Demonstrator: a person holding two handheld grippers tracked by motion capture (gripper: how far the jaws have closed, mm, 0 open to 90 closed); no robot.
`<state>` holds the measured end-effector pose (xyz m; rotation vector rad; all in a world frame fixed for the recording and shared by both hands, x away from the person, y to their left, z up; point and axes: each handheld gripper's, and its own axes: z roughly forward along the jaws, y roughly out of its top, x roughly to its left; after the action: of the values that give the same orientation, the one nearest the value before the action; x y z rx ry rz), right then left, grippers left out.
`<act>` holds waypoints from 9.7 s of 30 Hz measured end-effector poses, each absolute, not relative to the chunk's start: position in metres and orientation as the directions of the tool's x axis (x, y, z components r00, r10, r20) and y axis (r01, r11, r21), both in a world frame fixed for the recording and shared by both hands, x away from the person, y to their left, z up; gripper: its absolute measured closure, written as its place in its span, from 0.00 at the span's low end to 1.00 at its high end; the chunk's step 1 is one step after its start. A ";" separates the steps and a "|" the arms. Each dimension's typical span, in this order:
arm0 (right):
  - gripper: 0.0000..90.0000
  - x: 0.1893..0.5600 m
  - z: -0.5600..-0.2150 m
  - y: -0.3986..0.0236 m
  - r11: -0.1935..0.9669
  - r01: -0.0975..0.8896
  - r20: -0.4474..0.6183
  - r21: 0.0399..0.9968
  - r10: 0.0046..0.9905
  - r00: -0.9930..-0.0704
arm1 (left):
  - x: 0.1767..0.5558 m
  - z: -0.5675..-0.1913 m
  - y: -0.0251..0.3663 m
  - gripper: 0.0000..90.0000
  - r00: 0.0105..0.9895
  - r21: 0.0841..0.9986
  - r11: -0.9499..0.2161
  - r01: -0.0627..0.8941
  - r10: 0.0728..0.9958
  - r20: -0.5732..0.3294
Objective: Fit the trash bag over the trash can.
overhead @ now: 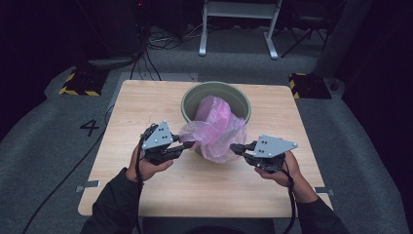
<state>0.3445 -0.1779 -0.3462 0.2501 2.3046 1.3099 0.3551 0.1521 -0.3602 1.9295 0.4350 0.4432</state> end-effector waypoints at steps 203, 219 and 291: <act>0.42 0.297 -0.350 -0.215 0.467 -0.233 -0.483 0.853 0.536 -0.692 | 0.478 -0.335 0.167 0.98 0.626 0.934 -0.271 0.233 0.777 0.069; 0.71 0.366 -0.359 -0.205 0.514 -0.080 -0.433 0.854 0.617 -0.657 | 0.494 -0.352 0.171 0.96 0.634 0.954 -0.184 0.238 0.774 -0.009; 1.00 0.447 -0.375 -0.267 0.307 0.323 -0.044 0.895 0.782 -0.621 | 0.503 -0.393 0.147 1.00 0.665 0.880 -0.306 0.364 0.747 -0.015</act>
<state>0.4468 -0.2675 -0.3753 0.9789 2.1005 1.2732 0.5031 0.1469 -0.3932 1.9162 0.8701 0.4996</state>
